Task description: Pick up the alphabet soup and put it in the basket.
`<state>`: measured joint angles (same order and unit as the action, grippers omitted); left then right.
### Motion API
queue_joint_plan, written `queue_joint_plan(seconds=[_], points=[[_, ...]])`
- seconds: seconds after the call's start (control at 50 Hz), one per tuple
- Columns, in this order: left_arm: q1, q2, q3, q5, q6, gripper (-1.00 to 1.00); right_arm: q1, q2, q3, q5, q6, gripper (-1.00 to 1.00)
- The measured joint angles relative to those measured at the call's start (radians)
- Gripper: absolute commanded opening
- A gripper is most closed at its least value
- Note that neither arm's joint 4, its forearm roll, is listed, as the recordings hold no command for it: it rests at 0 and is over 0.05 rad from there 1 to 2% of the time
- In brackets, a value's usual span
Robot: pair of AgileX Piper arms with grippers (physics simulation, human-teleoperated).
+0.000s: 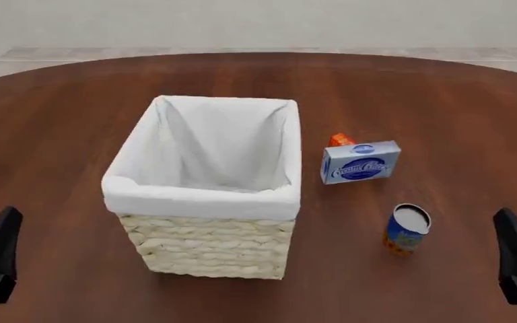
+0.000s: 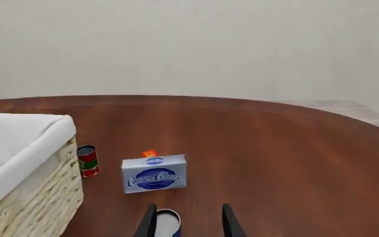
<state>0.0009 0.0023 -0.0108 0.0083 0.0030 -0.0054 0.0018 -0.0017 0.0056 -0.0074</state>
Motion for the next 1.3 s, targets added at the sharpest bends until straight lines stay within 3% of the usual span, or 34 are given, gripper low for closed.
queue_joint_plan(seconds=[0.78,1.3], points=[[-0.002,-0.001,0.003,-0.008,0.000,1.00,0.019,-0.001,-0.044,0.012,0.009,1.00],[0.003,-0.002,0.003,-0.011,0.003,1.00,0.012,0.136,-0.209,0.053,-0.063,1.00]])
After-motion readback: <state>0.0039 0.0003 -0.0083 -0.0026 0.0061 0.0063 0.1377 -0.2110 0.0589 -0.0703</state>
